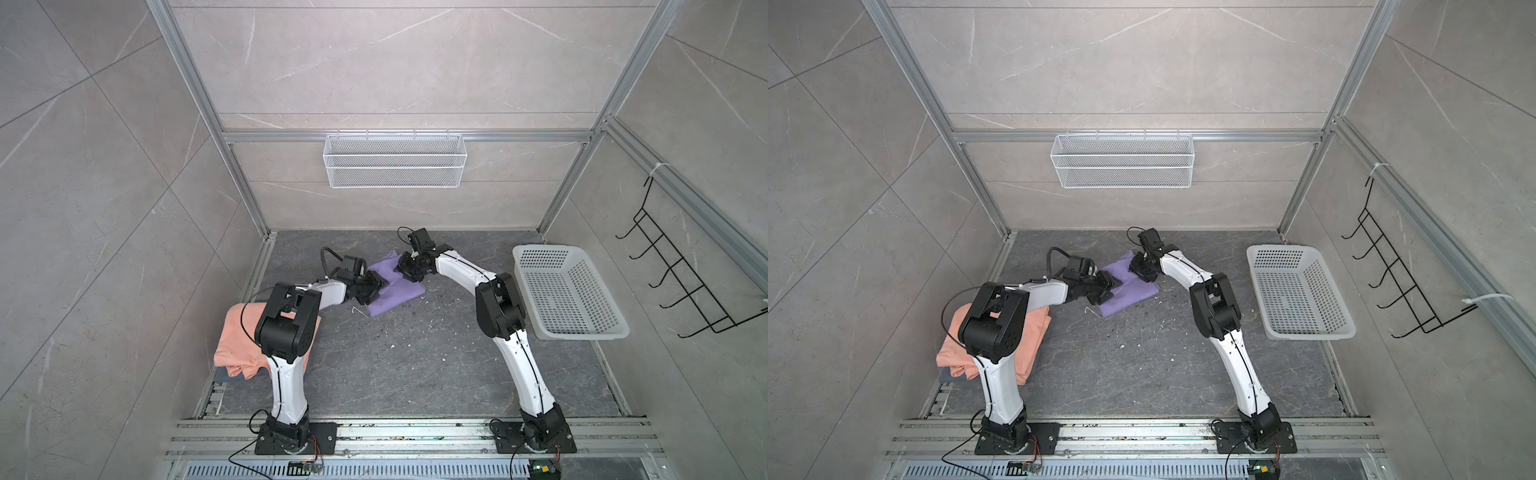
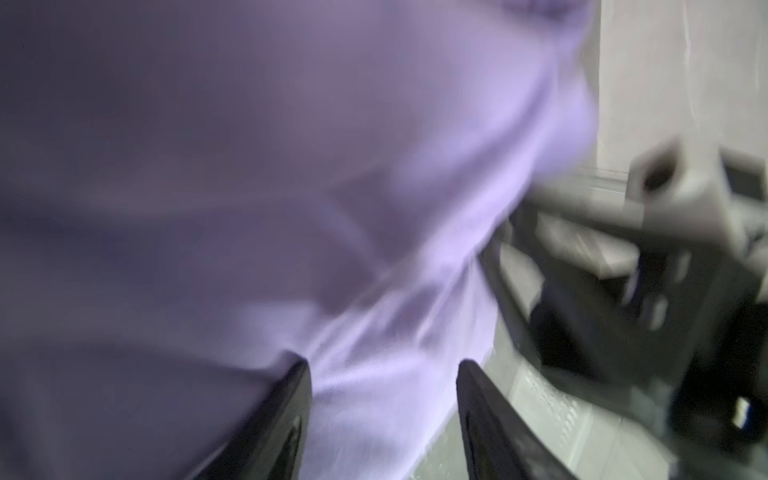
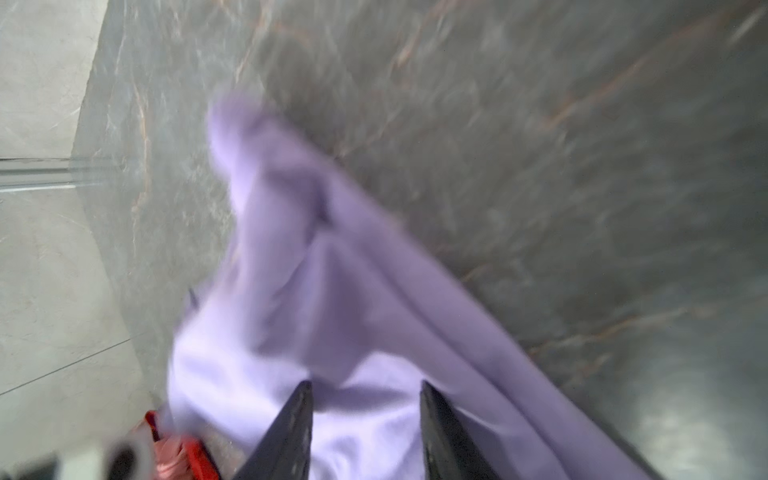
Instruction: Fold and stack the t-shirts
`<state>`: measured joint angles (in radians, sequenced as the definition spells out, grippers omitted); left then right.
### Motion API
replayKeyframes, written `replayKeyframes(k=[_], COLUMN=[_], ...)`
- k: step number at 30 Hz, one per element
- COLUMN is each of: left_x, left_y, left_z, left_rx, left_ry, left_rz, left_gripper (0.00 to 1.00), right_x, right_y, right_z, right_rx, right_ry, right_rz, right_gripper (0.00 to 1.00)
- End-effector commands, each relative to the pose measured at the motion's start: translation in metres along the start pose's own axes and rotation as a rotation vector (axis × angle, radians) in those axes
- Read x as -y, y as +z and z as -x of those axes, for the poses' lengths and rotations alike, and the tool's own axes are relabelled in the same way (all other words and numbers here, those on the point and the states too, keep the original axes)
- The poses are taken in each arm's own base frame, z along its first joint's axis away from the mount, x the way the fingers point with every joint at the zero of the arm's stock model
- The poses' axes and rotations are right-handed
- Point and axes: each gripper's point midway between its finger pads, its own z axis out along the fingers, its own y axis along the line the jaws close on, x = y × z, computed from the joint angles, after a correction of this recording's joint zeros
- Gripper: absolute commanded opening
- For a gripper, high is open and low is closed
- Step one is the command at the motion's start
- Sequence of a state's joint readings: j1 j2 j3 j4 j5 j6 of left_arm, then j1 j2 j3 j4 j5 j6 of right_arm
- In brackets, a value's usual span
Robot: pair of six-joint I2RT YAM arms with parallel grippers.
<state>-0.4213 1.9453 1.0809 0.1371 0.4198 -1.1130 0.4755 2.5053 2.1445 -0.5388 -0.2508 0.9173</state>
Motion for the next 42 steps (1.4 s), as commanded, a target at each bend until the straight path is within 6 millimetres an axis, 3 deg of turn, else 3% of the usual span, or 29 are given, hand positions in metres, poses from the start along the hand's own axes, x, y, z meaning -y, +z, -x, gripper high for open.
replayKeyframes(k=[1,5,8,12,18,23,28,36,39,42], left_x=[-0.007,0.034,0.059,0.060,0.013,0.009,-0.001,-0.012,-0.018,-0.020], left_y=[0.014,-0.006,-0.034,-0.072,-0.107,-0.101,-0.085,-0.048,-0.042,-0.039], left_z=[-0.070,-0.079,-0.069,-0.058,-0.053,-0.056,-0.036,-0.022,-0.019,-0.018], left_rx=[-0.092,-0.074,-0.029,0.031,0.048,-0.026,-0.046,-0.098,-0.102,-0.103], left_ry=[-0.145,-0.117,-0.009,0.149,0.264,0.424,0.529,0.568,0.565,0.566], left_rz=[0.008,-0.072,-0.041,0.136,0.354,0.343,0.431,0.424,0.437,0.438], left_gripper=[0.60,0.60,0.61,0.62,0.61,0.61,0.61,0.57,0.52,0.33], right_x=[0.023,-0.026,-0.056,-0.047,-0.016,0.023,0.058,0.082,0.086,0.088], right_y=[-0.005,-0.045,-0.083,-0.120,-0.154,-0.174,-0.190,-0.205,-0.209,-0.212], right_z=[0.028,0.060,0.064,0.044,-0.008,-0.052,-0.087,-0.115,-0.119,-0.119], right_rx=[0.042,0.127,0.156,0.120,0.096,0.073,0.063,0.058,0.067,0.076], right_ry=[-0.032,-0.155,-0.252,-0.234,-0.176,-0.131,-0.078,-0.065,-0.053,-0.049], right_rz=[-0.075,0.066,0.123,0.074,0.097,0.063,0.028,0.019,0.019,0.013], right_gripper=[0.45,0.46,0.46,0.47,0.49,0.51,0.52,0.58,0.60,0.60])
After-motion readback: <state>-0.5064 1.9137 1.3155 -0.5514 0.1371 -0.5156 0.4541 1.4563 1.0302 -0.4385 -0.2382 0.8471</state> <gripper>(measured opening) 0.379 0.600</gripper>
